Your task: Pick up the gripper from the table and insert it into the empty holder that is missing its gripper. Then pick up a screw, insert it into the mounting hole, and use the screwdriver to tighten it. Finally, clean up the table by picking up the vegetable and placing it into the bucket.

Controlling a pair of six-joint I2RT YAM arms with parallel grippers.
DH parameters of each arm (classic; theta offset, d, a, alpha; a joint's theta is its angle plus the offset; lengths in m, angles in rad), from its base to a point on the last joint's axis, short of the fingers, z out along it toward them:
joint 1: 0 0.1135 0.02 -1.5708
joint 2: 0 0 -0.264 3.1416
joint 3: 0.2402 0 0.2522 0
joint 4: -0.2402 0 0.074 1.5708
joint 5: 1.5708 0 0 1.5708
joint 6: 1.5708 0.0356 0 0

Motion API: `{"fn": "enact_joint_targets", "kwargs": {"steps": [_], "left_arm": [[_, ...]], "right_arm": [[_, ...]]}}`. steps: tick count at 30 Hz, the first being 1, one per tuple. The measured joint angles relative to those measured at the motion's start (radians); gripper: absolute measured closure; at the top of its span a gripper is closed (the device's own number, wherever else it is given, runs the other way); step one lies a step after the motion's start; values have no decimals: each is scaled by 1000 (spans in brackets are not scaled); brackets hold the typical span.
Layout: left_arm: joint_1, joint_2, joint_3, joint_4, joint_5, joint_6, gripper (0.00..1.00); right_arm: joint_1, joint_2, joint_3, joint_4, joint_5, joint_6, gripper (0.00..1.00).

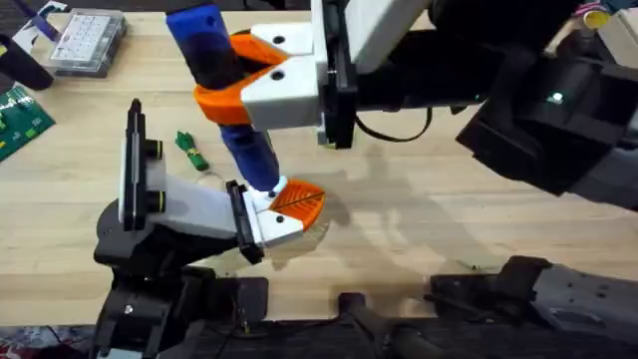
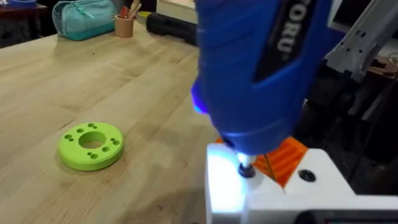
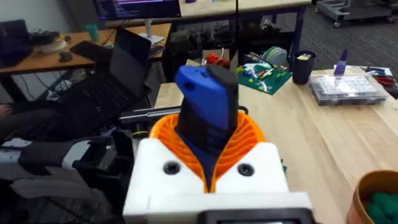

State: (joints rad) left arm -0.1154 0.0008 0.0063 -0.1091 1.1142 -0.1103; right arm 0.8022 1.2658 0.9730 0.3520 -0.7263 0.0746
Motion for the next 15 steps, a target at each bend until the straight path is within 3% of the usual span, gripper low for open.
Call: {"fn": "enact_joint_targets", "kwargs": {"steps": [15], "left_arm": [[0, 1, 0, -3, 15, -10, 988]], "right_arm": [[-1, -10, -20, 9, 4, 0, 974]]}}
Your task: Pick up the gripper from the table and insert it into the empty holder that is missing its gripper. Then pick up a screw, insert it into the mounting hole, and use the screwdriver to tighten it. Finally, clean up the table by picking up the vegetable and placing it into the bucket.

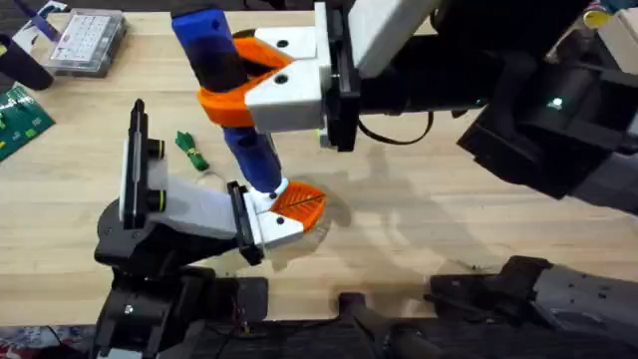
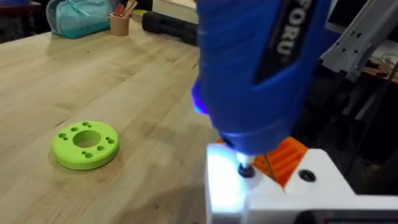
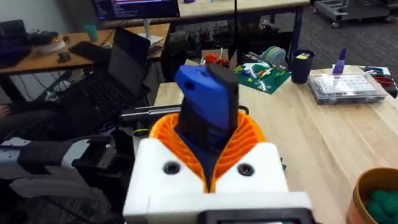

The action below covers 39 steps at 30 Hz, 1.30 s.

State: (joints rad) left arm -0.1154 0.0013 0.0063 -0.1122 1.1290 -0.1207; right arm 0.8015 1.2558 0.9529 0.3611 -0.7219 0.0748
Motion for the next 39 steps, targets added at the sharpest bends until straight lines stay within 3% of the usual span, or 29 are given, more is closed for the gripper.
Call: {"fn": "enact_joint_targets", "kwargs": {"steps": [12, 19, 23, 27, 32, 39], "left_arm": [[-2, 0, 0, 0, 3, -10, 988], [-1, -1, 0, 3, -15, -1, 988], [-1, -1, 0, 4, -16, 1, 988], [-1, -1, 0, 4, -18, 2, 988], [-1, -1, 0, 4, -19, 5, 988], [-1, -1, 0, 4, -19, 7, 988]], "right_arm": [[0, -2, -9, 17, 2, 3, 974], [1, 17, -52, 238, -13, 95, 974], [0, 18, -13, 245, -16, 131, 974], [0, 18, 92, 159, -19, 126, 974], [-2, 17, 239, -59, -15, 33, 974], [-48, 18, 359, -455, 127, -194, 974]]}}
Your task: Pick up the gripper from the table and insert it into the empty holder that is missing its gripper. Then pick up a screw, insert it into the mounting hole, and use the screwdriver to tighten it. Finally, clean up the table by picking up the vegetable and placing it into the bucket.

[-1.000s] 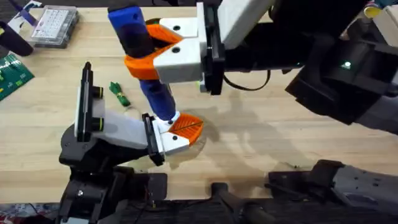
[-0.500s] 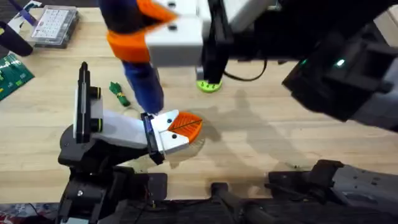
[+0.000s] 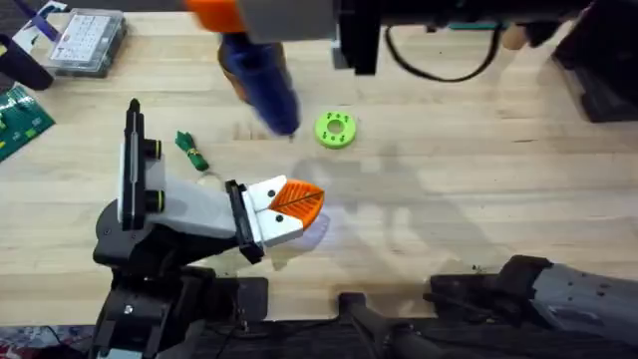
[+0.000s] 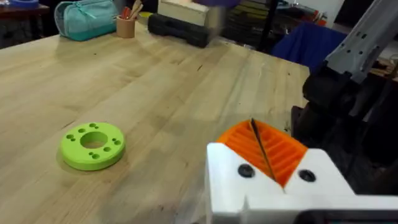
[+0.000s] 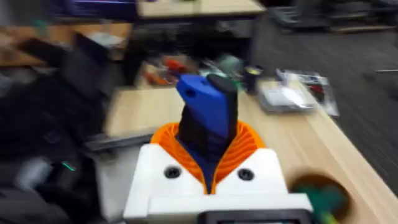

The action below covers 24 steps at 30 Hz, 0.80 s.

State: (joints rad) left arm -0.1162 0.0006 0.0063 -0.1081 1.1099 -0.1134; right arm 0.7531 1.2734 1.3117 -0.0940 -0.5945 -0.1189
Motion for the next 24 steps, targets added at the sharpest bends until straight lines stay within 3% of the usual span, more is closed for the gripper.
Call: {"fn": "enact_joint_targets", "kwargs": {"steps": [8, 15, 24], "left_arm": [[0, 0, 0, 0, 0, 0, 988], [0, 0, 0, 0, 0, 1, 988], [0, 0, 0, 0, 0, 0, 988]], "right_arm": [[-122, 69, 14, -169, 197, -248, 974], [-212, 241, 15, -202, 365, -499, 974], [-324, 483, 15, -173, 443, -858, 974]]}}
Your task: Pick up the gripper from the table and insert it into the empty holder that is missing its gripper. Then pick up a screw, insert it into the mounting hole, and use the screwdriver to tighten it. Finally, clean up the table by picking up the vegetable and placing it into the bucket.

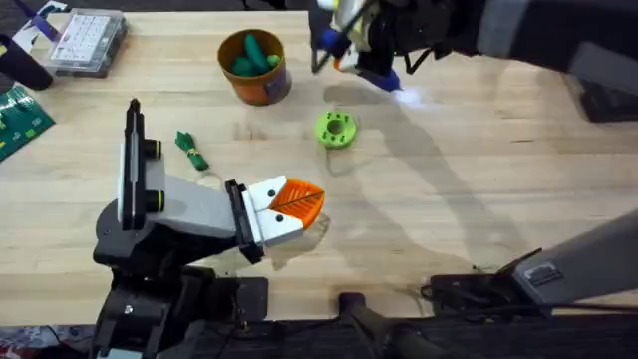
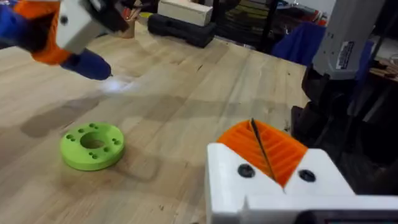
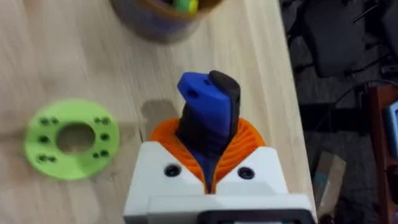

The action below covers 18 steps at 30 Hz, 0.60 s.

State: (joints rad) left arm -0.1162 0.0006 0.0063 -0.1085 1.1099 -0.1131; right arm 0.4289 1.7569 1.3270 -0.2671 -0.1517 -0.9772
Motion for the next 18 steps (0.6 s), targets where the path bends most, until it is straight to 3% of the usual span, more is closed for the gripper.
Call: {"fn": "enact_joint_targets", "kwargs": {"steps": [9, 18], "left_arm": [[0, 0, 0, 0, 0, 0, 988], [0, 0, 0, 0, 0, 0, 988]], "right_arm": [[-79, 164, 0, 120, 157, -250, 974], [-124, 267, 3, 238, 198, -389, 974]]}}
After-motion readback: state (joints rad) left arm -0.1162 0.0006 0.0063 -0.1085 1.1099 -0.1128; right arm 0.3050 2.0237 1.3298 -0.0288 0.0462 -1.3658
